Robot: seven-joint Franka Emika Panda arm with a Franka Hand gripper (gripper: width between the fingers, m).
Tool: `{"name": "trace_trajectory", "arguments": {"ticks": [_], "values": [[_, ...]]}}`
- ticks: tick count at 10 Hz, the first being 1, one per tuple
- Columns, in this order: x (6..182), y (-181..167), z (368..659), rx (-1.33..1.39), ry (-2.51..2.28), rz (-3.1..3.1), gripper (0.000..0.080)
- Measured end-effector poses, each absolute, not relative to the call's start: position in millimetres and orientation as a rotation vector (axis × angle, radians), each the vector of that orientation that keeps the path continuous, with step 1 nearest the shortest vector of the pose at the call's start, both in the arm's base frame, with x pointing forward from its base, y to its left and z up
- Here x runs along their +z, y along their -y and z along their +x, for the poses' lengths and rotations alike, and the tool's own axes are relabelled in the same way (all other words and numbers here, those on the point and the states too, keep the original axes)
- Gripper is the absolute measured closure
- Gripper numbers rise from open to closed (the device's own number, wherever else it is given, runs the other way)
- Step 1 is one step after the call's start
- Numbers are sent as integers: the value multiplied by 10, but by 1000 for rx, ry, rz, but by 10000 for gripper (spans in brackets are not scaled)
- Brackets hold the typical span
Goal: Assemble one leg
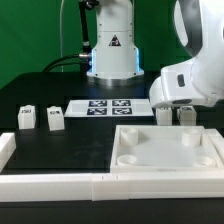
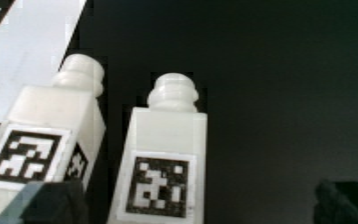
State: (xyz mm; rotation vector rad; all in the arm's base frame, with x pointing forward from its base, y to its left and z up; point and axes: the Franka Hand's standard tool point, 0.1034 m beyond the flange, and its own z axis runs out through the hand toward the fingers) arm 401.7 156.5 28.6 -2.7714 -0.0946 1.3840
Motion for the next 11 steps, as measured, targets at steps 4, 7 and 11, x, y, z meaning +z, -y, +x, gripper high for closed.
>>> {"name": "trace_trajectory", "arguments": {"ticks": [4,7,11], "values": [[192,-1533,4006,1371,99,-2773,151],[115,-1445,3958,1363,72,-2781,151],[72,-1402,3897,1373,60,-2782,199]]}}
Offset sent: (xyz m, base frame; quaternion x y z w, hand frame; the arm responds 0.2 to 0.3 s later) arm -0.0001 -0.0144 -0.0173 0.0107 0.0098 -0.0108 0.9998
